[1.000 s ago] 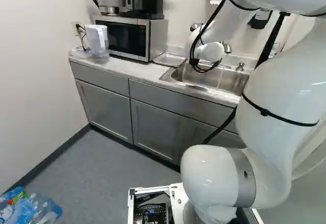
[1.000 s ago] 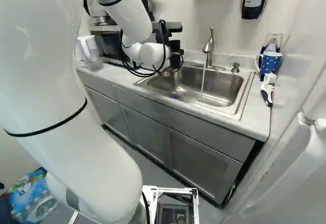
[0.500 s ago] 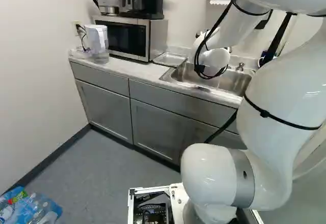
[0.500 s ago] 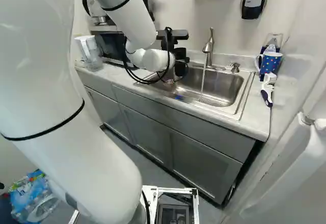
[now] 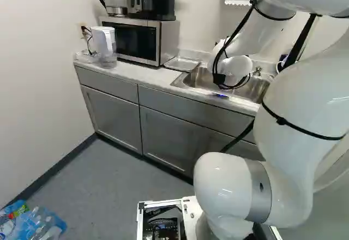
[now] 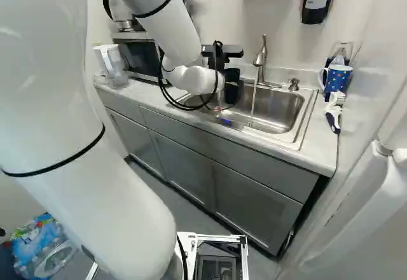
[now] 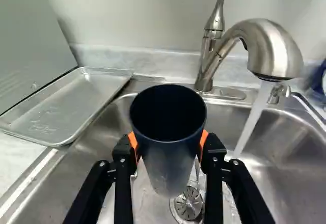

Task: Rinse the cup and place it in the tray

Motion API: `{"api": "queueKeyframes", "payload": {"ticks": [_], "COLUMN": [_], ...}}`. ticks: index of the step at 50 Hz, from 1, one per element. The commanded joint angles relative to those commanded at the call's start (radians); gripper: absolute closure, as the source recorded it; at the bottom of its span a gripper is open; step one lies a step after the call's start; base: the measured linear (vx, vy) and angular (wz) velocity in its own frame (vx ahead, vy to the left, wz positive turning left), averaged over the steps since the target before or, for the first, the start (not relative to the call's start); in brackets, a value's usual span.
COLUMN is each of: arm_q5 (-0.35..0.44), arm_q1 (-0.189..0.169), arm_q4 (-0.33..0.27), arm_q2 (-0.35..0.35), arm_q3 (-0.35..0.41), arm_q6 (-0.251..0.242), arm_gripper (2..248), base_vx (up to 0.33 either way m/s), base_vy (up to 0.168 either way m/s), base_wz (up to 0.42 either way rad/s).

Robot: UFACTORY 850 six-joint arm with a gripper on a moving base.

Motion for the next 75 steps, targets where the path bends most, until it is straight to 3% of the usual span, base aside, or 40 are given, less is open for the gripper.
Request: {"api": "queueKeyframes", "payload": {"ticks": [51, 75], "arm_q5": [-0.062, -0.062], "arm_q1": [-0.150, -0.163], "arm_q4": [0.000, 0.000], "arm_q2": [-0.022, -0.034], "arm_q3": [-0.022, -0.035], "arm_q6": [0.000, 0.000], "arm_gripper": [124, 124], "base_vx": [0.000, 0.000], "base_vy": [0.000, 0.000], "base_wz": [0.000, 0.000]}}
